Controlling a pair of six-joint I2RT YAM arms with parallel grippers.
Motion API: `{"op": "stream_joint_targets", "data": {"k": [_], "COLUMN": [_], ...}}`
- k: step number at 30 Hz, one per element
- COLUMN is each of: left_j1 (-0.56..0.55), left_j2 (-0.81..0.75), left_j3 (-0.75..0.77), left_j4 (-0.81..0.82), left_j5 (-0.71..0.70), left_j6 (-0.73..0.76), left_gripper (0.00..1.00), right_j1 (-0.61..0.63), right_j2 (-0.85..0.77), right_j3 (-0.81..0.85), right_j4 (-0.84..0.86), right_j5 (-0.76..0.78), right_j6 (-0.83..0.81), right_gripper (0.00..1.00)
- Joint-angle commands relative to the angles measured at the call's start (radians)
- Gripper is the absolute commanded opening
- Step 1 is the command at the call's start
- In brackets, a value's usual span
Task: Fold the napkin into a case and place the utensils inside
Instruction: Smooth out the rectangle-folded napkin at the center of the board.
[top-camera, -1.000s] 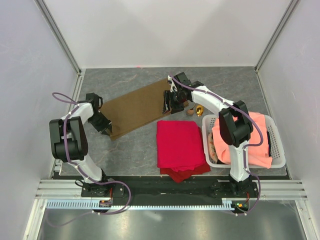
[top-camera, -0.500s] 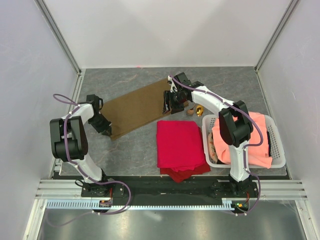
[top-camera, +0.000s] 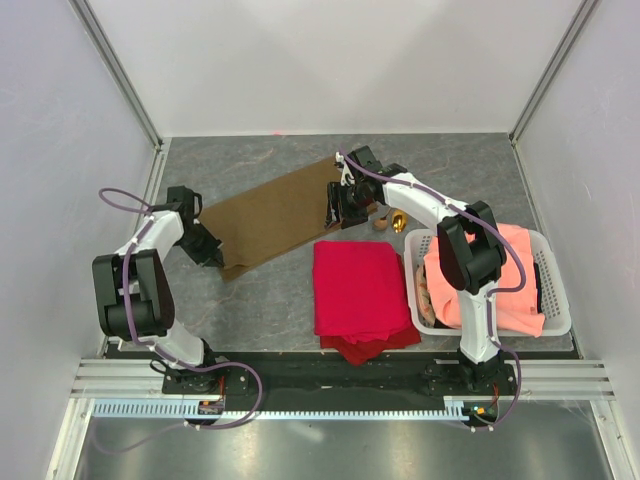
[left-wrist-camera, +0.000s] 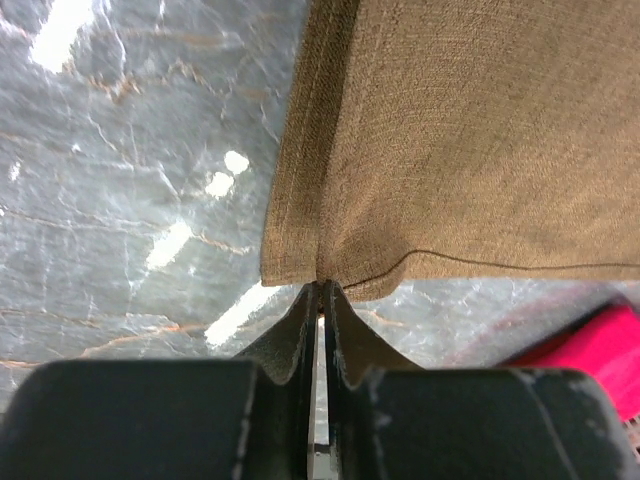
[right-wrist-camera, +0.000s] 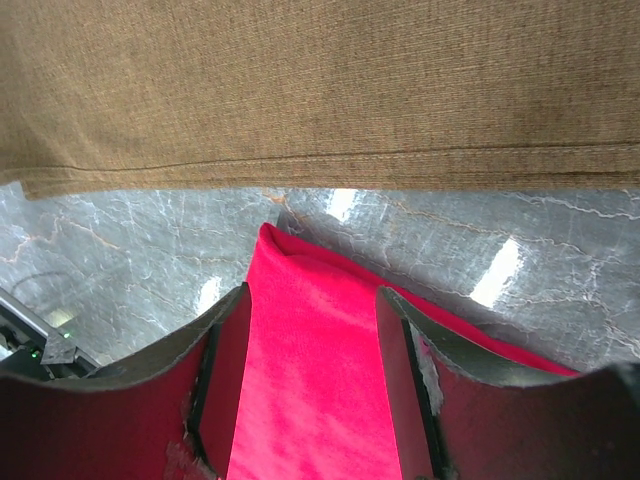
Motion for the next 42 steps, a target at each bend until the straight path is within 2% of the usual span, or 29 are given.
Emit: {"op": "stream_joint_targets", "data": {"k": [1,12,18,21,26,34,35,39,42], "left_j1": [-0.004,-0.004,-0.006,-0.006,-0.007,-0.007,-0.006,-0.006,-0.006], "left_j2": [-0.019,-0.09,-0.073,-0.05,-0.013,0.042,0.044,0.025,0.021], "left_j3": [-0.025,-0.024,-0.054,-0.104,-0.148,-0.157,-0.162,-0.159,-0.144], "left_j4": [-0.03,-0.084,-0.076,-0.049,-0.019,0.002,0.007,0.014,0.002], "left_j5": [0.044,0.073,0.112,0.136,0.133,0.118,0.122,0.127,0.127], "left_j6": [-0.027,-0.055,-0.065,-0.077,-0.087,-0.079,-0.079,-0.064,-0.055], "left_gripper": [0.08,0.07,0.06,0.04,0.02,0.02,0.02,0.02,0.02], "right_j1": [0.011,0.024,0.012,-0.018,-0.052,-0.061,-0.061,0.006,0.075], "right_j2": [-0.035,-0.041,-0.017,0.01,0.054,0.117,0.122,0.103,0.076], "right_j3": [-0.008,-0.03,-0.014,0.027,0.113,0.145,0.151,0.179,0.159], "right_j4": [0.038,0.048,0.05,0.044,0.039,0.018,0.015,-0.005,0.004], "right_j5": [-0.023,-0.018,0.072,0.109,0.13,0.12,0.101,0.081,0.054], "right_j6": [0.021,0.034,0.134,0.183,0.225,0.216,0.205,0.102,0.091], "right_gripper": [0.6,0.6,0.59,0.56,0.47,0.44,0.4,0.4,0.41]}}
